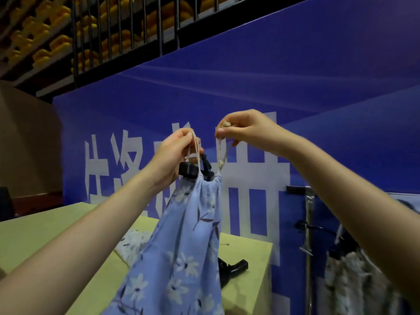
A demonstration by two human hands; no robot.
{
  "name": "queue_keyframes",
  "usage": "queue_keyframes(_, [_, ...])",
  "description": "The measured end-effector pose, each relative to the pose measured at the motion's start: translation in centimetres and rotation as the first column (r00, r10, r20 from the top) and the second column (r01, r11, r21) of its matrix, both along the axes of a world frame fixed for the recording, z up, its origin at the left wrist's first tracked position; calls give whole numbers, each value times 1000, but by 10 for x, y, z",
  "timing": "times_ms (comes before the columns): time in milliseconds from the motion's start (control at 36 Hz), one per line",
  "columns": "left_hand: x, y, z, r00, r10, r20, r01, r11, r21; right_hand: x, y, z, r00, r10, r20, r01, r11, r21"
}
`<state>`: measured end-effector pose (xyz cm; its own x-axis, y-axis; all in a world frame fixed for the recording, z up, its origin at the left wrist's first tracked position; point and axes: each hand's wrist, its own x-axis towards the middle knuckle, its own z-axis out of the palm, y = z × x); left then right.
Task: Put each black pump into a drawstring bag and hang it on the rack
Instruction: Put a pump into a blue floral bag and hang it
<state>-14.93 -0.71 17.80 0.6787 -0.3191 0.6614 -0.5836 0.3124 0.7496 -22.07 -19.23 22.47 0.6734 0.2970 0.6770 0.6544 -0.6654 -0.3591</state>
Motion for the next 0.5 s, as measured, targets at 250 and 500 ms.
queue_keyframes(250, [-10, -46, -18, 977, 169, -129, -138, 966, 218, -18, -22, -25, 998, -49, -31, 53, 985, 162])
queue_keyframes(500, [-11, -85, -64, 900, 402, 170, -436, 825, 359, -20, -29, -41, 991, -103, 89, 98, 993, 60])
